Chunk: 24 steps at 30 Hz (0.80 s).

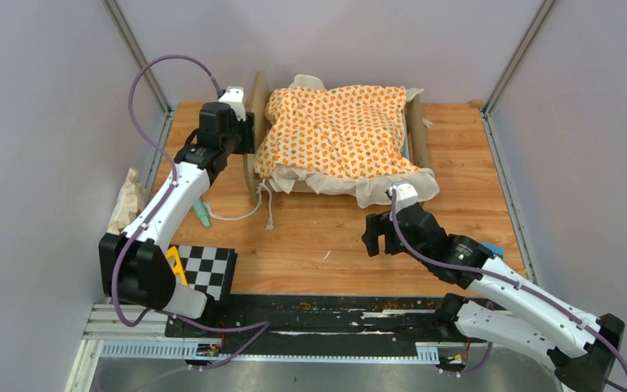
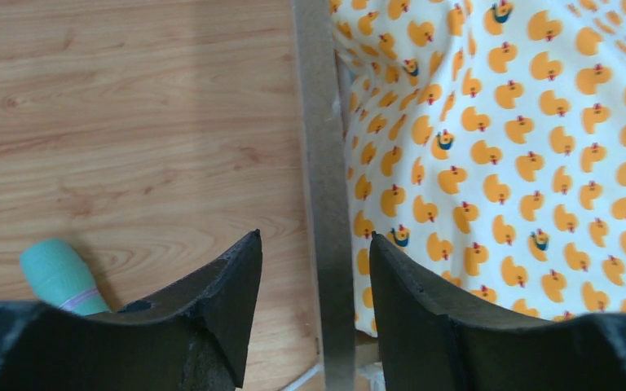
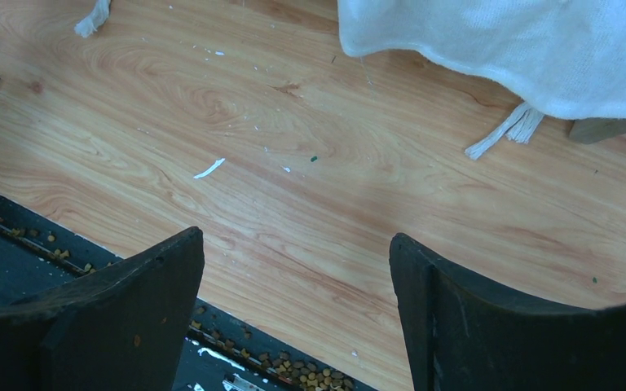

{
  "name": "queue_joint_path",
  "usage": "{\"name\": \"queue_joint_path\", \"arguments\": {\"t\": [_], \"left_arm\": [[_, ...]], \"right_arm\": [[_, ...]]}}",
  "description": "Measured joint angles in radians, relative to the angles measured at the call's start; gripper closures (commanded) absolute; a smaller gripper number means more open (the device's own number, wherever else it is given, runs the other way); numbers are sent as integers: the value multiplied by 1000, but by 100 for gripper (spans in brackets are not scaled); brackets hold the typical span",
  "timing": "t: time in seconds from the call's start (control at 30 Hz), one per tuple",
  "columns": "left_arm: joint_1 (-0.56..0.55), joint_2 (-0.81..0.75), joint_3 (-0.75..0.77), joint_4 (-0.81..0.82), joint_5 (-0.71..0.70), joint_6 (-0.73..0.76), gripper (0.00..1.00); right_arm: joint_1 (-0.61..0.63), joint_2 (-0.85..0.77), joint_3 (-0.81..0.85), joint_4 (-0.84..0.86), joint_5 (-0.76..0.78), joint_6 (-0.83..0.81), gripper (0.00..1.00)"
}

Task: Set up the pet bed
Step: Adjust the bed frame at the center of the board.

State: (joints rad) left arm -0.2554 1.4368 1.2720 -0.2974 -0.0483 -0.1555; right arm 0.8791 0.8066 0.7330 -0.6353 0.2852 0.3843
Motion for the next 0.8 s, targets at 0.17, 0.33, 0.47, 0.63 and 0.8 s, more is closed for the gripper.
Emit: {"name": "queue_joint_path", "arguments": {"t": [0.17, 0.33, 0.47, 0.63, 0.8], "left_arm": [[1, 40, 27, -31, -28, 36, 53], [0, 88, 77, -30, 0, 90, 47], [1, 95, 62, -20, 45, 154, 48], [1, 48, -48, 40, 68, 278, 56], [31, 23, -85, 71, 117, 332, 64]], "right_arm": [[0, -35, 0, 0, -7, 0, 17], [0, -45, 0, -5, -10, 0, 17], [-1, -50, 0, -5, -18, 0, 17], [-1, -47, 0, -4, -26, 0, 17], [-1, -24, 1, -5, -37, -2, 17]]}}
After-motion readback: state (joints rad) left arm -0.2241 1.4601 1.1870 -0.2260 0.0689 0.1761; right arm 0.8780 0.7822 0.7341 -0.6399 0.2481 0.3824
